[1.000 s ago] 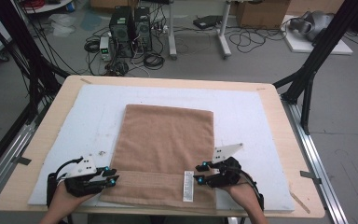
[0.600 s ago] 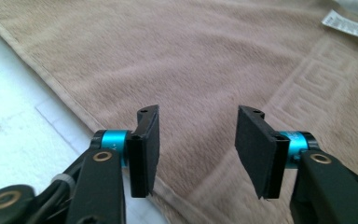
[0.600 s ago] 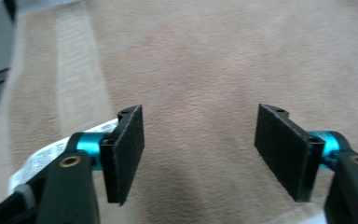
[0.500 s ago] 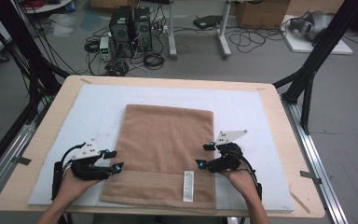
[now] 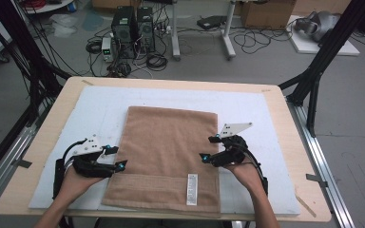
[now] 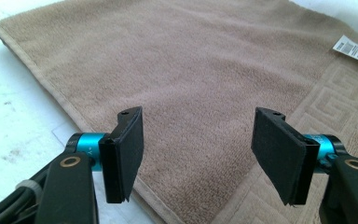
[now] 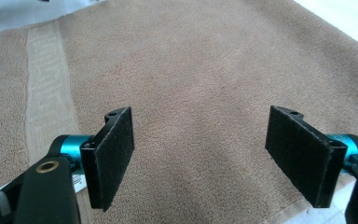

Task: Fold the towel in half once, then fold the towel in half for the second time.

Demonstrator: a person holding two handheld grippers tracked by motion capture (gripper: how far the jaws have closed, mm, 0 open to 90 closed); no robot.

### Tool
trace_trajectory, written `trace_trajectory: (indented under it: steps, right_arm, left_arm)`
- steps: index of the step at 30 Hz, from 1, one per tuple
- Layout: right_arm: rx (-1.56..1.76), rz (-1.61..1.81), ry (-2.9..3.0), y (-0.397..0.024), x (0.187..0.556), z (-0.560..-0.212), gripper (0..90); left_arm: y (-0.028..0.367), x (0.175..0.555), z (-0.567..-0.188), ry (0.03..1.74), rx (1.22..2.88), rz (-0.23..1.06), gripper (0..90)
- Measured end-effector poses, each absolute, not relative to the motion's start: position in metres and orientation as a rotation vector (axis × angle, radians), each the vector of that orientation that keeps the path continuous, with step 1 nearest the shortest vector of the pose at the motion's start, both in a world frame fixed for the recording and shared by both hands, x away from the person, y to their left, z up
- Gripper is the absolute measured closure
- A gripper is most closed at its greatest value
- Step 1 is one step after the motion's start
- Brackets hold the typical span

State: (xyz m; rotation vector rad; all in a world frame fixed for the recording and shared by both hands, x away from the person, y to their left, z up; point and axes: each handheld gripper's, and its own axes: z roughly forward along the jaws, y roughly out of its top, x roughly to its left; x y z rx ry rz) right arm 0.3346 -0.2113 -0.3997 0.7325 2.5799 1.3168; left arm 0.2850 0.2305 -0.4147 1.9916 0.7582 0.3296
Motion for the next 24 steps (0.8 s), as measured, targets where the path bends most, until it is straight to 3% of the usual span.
trace_trajectory:
  steps: [24]
  right_arm:
    - [0.725, 1.270, 2.558, -0.215, 0.347, -0.399, 23.3]
  left_arm:
    - [0.235, 0.305, -0.402, 0.769, 2.010, 0.345, 35.5]
